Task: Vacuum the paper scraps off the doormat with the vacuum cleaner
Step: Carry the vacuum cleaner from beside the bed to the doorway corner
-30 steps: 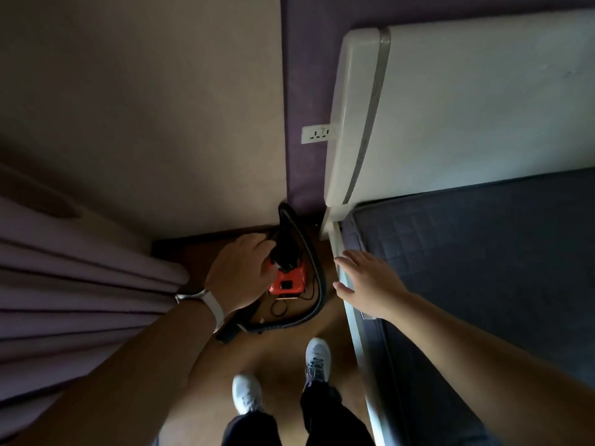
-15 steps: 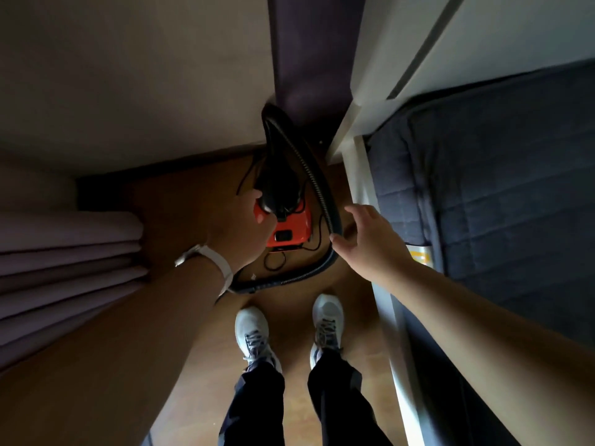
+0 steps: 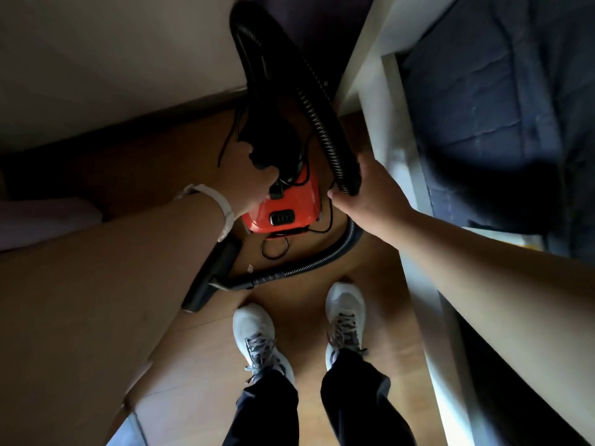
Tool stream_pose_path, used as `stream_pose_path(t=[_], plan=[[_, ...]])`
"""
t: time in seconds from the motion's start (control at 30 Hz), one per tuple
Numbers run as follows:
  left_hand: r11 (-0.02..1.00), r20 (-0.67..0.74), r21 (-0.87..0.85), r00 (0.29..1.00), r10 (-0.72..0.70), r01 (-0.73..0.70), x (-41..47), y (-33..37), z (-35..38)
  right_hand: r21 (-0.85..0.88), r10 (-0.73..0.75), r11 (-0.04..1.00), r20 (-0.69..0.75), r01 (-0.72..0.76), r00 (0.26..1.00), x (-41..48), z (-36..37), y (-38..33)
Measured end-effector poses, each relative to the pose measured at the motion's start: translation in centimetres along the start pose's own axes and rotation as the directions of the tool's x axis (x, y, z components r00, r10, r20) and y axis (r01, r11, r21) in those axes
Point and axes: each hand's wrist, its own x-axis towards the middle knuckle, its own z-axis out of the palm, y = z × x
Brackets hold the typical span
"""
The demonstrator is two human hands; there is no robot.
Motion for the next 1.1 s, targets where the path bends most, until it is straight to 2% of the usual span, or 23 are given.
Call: stream_pose_path(t=[0.07, 0.2, 0.33, 0.57, 0.77, 0.93, 1.1], plan=[[0.999, -0.023, 0.018, 0.999, 0.028, -0.027, 1.2, -0.3, 0.8, 0.049, 0.007, 0.999, -0.033, -0.006, 0.999, 0.9, 0.8, 0.6], [0.999, -0.008, -0.033, 1.000, -0.005, 0.004, 2.7, -0.8, 2.4, 0.186, 0.084, 0.980, -0.051, -0.073, 0.995, 2.0, 2.2, 1.7], [0.993, -0.085, -0.111, 0.996, 0.019, -0.028, 3.7, -1.0, 3.9, 0.350, 0.171, 0.925, -0.031, -0.149, 0.985, 2.5, 3.5, 3.4], [0.929, -0.095, -0.368, 0.993, -0.069, 0.029, 5.0, -0.2, 5.3, 0.378, 0.279, 0.887, 0.017, -0.264, 0.960, 1.4, 5.5, 5.4], [0.934, -0.157, -0.354, 0.982, -0.105, 0.043, 3.7, 0.0, 5.5, 0.444, 0.269, 0.860, 0.026, -0.252, 0.963, 0.7, 4.4, 3.9], [0.969, -0.208, -0.248, 0.977, -0.038, -0.016, 1.6, -0.2, 5.7, 0.482, 0.262, 0.843, 0.022, -0.240, 0.965, 0.0, 3.1, 2.8], [0.983, -0.280, -0.184, 0.959, -0.040, -0.012, -0.9, 0.2, 3.5, 0.506, 0.263, 0.828, 0.032, -0.242, 0.964, -2.3, 1.9, 1.1]])
